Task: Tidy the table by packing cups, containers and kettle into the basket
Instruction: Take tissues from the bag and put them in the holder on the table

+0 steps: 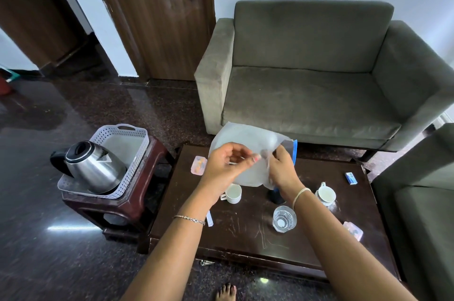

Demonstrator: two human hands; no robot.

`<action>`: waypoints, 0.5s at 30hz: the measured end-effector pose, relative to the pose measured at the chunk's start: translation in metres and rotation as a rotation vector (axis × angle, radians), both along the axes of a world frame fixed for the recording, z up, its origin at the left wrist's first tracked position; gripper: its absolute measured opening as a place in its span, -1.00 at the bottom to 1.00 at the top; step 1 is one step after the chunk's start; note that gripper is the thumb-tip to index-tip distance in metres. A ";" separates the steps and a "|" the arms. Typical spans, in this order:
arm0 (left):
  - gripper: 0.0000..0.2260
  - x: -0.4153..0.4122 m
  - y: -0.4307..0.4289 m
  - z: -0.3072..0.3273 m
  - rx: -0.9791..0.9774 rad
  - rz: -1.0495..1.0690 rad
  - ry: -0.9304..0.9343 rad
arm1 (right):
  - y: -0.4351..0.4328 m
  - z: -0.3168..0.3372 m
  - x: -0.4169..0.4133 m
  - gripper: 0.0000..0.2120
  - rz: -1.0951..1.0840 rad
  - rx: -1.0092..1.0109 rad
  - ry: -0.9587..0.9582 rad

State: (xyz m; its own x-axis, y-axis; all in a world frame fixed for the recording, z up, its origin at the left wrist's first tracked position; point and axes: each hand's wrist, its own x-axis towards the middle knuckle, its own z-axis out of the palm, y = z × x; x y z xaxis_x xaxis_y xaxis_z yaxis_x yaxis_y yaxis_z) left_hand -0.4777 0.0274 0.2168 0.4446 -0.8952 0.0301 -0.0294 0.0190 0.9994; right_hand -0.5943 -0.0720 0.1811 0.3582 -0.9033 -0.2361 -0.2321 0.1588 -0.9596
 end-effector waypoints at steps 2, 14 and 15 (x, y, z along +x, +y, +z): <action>-0.86 0.018 0.002 -0.003 -0.047 0.278 -0.038 | -0.001 0.003 -0.004 -0.84 -0.024 0.095 -0.129; -0.50 0.085 0.024 -0.012 0.271 -0.248 0.822 | -0.006 0.051 -0.021 -0.87 0.273 0.319 -0.574; -0.49 0.082 0.024 -0.015 0.236 -0.247 0.862 | -0.005 0.052 -0.018 -0.88 0.271 0.229 -0.529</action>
